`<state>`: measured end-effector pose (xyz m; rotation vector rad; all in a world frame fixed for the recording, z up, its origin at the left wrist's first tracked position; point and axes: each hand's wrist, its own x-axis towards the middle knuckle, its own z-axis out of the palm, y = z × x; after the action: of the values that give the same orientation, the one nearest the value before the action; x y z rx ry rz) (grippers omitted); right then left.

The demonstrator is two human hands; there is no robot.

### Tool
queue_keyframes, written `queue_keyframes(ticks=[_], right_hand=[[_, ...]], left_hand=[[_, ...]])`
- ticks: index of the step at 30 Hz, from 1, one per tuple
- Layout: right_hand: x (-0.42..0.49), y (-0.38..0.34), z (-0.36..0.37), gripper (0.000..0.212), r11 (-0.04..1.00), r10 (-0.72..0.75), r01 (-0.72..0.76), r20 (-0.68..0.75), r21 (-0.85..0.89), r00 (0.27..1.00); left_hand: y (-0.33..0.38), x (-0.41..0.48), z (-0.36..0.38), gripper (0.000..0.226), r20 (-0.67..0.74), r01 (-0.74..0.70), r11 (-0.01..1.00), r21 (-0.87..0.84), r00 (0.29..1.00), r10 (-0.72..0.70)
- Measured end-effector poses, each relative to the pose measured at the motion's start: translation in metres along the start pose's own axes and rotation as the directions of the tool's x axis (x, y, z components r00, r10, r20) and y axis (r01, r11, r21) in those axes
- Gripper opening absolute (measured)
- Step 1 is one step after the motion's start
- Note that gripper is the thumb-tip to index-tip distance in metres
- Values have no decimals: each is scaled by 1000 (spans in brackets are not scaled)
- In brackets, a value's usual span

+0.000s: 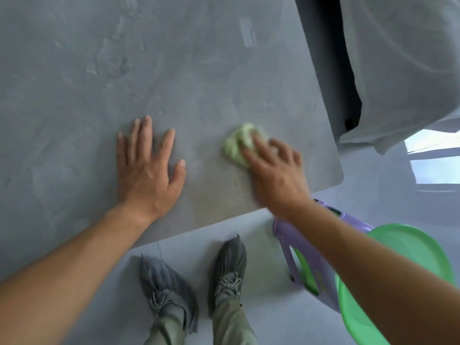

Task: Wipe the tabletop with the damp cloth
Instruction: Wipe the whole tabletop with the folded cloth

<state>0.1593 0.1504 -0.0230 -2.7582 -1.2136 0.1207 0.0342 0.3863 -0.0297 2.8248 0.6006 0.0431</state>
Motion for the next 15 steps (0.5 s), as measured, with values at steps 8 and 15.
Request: queue_keyframes(ticks=[8, 15], right_hand=[[-46, 25, -4, 56, 994, 92, -92, 5, 50, 996], [-25, 64, -18, 57, 937, 344, -342, -17, 68, 939]], left_hand=[[23, -6, 7, 67, -3, 70, 998, 5, 998, -69], [21, -7, 9, 68, -13, 56, 998, 22, 998, -56]])
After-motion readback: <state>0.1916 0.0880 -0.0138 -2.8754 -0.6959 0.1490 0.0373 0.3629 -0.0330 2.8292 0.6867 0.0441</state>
